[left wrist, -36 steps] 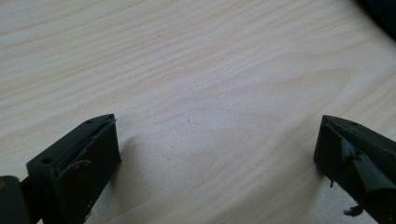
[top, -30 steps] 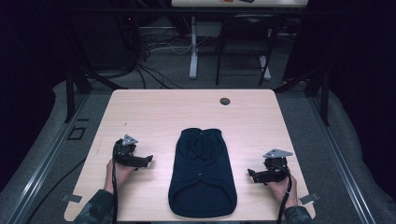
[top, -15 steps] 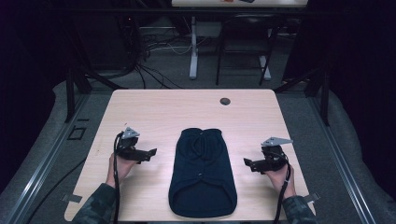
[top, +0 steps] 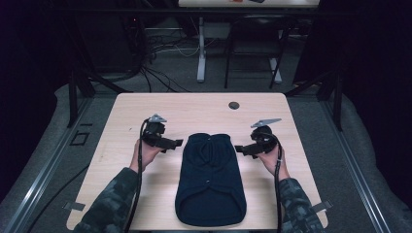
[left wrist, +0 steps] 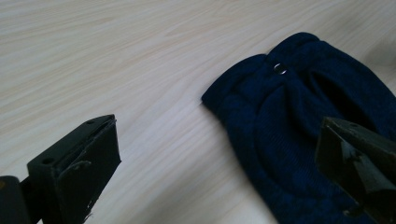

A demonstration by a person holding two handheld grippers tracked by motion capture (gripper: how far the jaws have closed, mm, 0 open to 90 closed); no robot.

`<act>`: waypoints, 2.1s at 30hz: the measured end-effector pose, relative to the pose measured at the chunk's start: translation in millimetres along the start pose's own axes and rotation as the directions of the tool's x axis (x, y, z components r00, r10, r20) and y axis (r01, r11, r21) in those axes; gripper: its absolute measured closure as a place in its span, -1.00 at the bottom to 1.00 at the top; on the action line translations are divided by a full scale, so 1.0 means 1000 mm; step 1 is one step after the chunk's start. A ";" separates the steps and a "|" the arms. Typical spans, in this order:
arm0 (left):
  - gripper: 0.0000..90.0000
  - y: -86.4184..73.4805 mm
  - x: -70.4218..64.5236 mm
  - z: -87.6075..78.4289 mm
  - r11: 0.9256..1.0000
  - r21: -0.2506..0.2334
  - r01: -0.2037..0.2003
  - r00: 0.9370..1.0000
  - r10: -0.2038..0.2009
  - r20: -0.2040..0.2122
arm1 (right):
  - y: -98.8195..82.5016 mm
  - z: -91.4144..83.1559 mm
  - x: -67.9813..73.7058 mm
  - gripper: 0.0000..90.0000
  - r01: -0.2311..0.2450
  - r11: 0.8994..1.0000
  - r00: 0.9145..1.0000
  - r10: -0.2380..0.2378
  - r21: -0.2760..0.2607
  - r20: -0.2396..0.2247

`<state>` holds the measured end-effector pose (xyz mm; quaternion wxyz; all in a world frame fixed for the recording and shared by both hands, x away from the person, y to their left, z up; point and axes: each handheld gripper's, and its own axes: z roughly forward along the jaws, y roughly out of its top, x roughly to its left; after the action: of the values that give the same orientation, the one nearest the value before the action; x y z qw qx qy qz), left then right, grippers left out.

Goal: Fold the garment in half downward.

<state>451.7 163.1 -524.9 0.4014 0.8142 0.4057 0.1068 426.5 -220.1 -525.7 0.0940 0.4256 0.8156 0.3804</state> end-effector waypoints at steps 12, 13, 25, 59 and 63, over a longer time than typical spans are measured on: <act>-0.92 0.022 -0.025 0.066 0.990 0.122 -0.064 0.998 0.062 0.023 | 0.028 0.058 0.003 -0.69 0.035 0.992 0.999 -0.034 0.123 -0.010; -0.90 0.021 -0.026 0.070 0.989 0.132 -0.061 0.998 0.058 0.022 | 0.029 0.062 0.002 -0.68 0.029 0.991 1.000 -0.029 0.132 0.002; -0.55 0.015 -0.027 0.088 0.979 0.195 -0.061 0.998 0.057 0.025 | 0.027 0.082 0.003 -0.33 -0.006 0.978 1.000 0.007 0.207 -0.005; 0.45 0.022 -0.034 0.040 0.983 0.080 -0.168 0.979 0.156 0.134 | 0.033 0.036 0.044 0.65 0.154 0.987 0.986 -0.157 0.054 0.052; 0.47 0.024 -0.039 0.031 0.977 0.043 -0.207 0.973 0.201 0.113 | 0.035 0.028 0.050 0.65 0.183 0.982 0.981 -0.185 0.038 0.064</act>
<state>455.5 107.6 -522.0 0.3873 0.8668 0.3003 0.0922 430.7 -154.7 -512.0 0.1495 0.3626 0.8538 0.3423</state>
